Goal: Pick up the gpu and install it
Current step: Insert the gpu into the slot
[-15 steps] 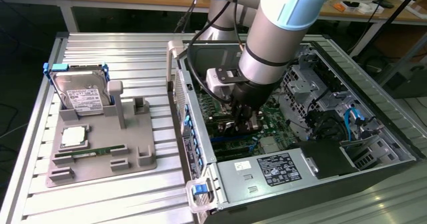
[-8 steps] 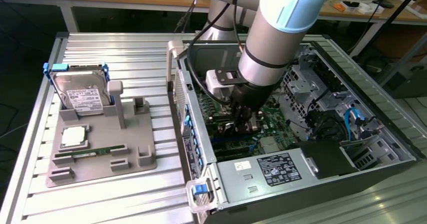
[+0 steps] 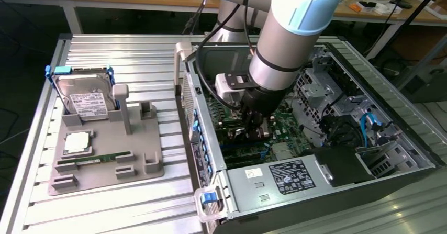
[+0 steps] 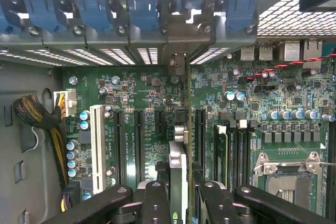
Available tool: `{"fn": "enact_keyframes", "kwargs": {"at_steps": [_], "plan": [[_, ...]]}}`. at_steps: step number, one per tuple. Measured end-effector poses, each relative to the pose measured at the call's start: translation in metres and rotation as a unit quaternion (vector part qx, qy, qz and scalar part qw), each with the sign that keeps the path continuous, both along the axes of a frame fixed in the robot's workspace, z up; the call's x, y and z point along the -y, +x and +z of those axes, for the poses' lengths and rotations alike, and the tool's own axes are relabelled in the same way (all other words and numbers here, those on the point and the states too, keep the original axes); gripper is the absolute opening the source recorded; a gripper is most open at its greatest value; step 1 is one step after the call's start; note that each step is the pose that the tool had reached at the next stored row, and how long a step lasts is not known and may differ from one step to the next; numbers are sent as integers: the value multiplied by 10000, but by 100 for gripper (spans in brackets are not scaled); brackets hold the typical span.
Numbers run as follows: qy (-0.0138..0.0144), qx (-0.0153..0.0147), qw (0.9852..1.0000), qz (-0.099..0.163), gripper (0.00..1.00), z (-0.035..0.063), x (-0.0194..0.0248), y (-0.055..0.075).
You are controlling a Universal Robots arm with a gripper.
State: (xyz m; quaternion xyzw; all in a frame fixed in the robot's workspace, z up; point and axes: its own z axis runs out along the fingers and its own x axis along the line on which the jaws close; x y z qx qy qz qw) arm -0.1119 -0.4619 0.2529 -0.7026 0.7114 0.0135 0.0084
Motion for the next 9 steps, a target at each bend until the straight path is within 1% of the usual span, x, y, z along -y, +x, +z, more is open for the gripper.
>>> {"fn": "enact_keyframes", "kwargs": {"at_steps": [9], "plan": [[0, 0, 10000, 0, 27, -2, 0, 0]]}}
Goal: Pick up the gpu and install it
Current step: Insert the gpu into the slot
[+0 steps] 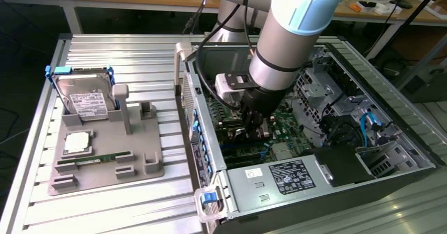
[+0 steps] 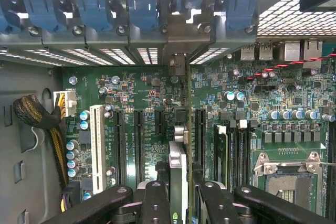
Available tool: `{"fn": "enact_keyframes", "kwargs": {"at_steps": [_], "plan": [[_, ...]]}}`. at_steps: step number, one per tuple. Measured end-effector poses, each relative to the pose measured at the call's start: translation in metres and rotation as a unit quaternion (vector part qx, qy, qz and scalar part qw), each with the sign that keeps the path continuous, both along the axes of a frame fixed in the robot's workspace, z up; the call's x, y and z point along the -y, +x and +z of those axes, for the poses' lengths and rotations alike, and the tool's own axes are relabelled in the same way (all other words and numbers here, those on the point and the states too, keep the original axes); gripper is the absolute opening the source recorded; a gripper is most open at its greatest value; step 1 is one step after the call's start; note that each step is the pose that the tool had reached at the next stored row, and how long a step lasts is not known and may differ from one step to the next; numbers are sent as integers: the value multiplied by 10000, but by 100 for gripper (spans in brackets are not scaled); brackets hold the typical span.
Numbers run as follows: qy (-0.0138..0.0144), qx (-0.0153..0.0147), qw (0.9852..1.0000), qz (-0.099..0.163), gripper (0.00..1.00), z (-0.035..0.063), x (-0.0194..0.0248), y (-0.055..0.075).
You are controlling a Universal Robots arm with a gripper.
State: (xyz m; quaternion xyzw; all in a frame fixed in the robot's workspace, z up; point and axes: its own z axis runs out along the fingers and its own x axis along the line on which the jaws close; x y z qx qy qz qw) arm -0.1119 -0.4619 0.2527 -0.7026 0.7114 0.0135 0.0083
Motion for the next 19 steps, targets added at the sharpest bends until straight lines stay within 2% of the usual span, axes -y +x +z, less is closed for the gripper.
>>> {"fn": "enact_keyframes", "kwargs": {"at_steps": [5, 19], "plan": [[1, -1, 10000, 0, 27, -101, 0, 0], [1, 0, 10000, 0, 27, -101, 0, 0]]}}
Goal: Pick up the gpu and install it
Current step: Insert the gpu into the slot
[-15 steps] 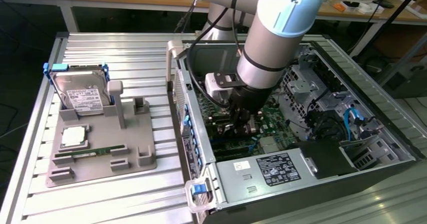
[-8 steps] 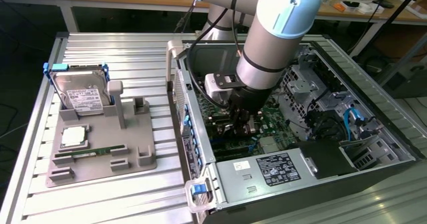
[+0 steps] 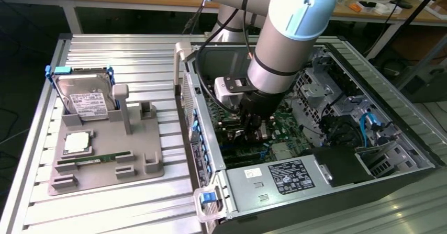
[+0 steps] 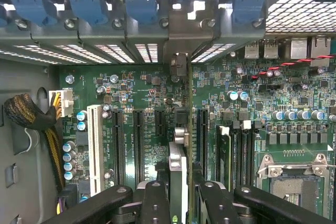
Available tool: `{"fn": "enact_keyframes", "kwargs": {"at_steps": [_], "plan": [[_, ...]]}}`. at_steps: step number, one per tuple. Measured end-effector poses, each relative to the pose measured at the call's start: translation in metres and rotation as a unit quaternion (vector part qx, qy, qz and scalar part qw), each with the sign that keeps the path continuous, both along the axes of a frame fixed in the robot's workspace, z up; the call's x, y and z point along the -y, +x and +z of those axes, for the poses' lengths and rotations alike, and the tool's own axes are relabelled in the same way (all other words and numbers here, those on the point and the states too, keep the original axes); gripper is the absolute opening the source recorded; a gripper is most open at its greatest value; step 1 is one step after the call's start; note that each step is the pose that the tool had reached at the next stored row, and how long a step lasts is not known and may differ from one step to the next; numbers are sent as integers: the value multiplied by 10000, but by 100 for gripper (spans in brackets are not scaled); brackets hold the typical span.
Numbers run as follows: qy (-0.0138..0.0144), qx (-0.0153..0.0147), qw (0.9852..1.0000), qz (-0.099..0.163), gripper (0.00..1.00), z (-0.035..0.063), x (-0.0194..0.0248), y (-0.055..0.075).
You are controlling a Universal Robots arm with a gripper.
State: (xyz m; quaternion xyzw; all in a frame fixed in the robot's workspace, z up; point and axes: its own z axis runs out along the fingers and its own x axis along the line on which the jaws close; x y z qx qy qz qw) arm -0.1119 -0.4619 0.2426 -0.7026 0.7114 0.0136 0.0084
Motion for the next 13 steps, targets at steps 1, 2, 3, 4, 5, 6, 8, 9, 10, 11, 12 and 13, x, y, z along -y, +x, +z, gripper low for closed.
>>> {"fn": "enact_keyframes", "kwargs": {"at_steps": [1, 2, 3, 4, 5, 6, 8, 9, 10, 11, 12, 13], "plan": [[0, 0, 10000, 0, 27, 0, 0, 0], [0, 0, 10000, 0, 27, 0, 0, 0], [1, 0, 10000, 0, 27, -1, 0, 0], [19, 9, 10000, -1, 28, -15, -5, 1], [9, 5, 10000, -1, 33, -8, -2, 0], [1, 1, 10000, 0, 33, -1, 0, 0], [1, 1, 10000, 0, 40, -1, 0, 0], [0, 0, 10000, 0, 40, 0, 0, 0], [0, 0, 10000, 0, 40, 0, 0, 0], [1, 1, 10000, 0, 40, -1, 0, 0], [0, 0, 10000, 0, 40, 0, 0, 0], [1, 0, 10000, 0, 40, 0, 0, 0]]}}
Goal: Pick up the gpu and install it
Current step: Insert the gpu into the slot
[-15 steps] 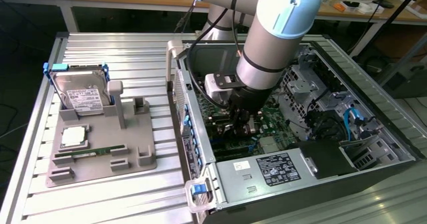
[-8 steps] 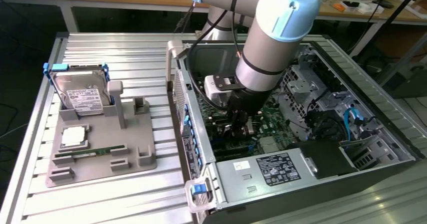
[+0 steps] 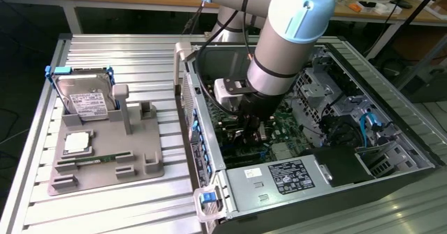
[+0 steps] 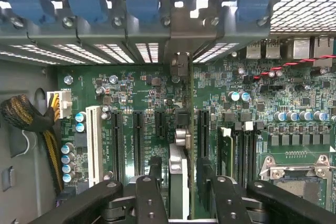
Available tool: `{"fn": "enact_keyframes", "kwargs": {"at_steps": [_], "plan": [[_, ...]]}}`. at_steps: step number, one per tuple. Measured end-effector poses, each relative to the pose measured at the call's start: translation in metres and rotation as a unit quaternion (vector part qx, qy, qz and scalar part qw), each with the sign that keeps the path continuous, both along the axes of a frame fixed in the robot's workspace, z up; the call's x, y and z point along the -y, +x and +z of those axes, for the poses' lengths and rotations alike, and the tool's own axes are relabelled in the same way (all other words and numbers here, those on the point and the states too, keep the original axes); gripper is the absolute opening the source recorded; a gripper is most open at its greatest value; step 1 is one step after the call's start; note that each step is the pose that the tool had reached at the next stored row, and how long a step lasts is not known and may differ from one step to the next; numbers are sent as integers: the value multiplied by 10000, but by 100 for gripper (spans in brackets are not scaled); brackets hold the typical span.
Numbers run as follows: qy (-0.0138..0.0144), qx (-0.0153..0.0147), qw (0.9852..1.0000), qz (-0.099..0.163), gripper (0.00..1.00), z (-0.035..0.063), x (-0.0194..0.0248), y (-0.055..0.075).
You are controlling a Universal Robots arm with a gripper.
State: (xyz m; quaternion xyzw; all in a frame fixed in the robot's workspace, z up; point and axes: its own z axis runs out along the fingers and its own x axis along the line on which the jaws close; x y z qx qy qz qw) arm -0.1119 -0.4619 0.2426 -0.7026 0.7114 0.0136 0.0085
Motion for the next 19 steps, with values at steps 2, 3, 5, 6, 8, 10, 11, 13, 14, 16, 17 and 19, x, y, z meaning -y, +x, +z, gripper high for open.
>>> {"fn": "enact_keyframes", "kwargs": {"at_steps": [2, 3, 5, 6, 8, 10, 11, 13, 14, 16, 17, 19], "plan": [[0, 0, 10000, 0, 40, 0, 0, 0], [0, 0, 10000, 0, 40, 0, 0, 0], [-1, -1, 10000, 0, 40, 3, 0, 0], [-1, 0, 10000, 0, 40, 28, 0, 0], [0, 1, 10000, 1, 40, 71, -2, 1], [0, 2, 10000, 0, 40, 114, -2, 0], [0, 3, 10000, 0, 40, 134, -2, 0], [0, 5, 10000, 0, 40, 181, -2, 0], [-1, 5, 10000, 0, 40, 204, -2, 0], [0, 8, 10000, 0, 40, 270, -2, 0], [0, 9, 10000, 0, 40, 292, -2, 0], [0, 12, 10000, 0, 40, 330, -2, 0]]}}
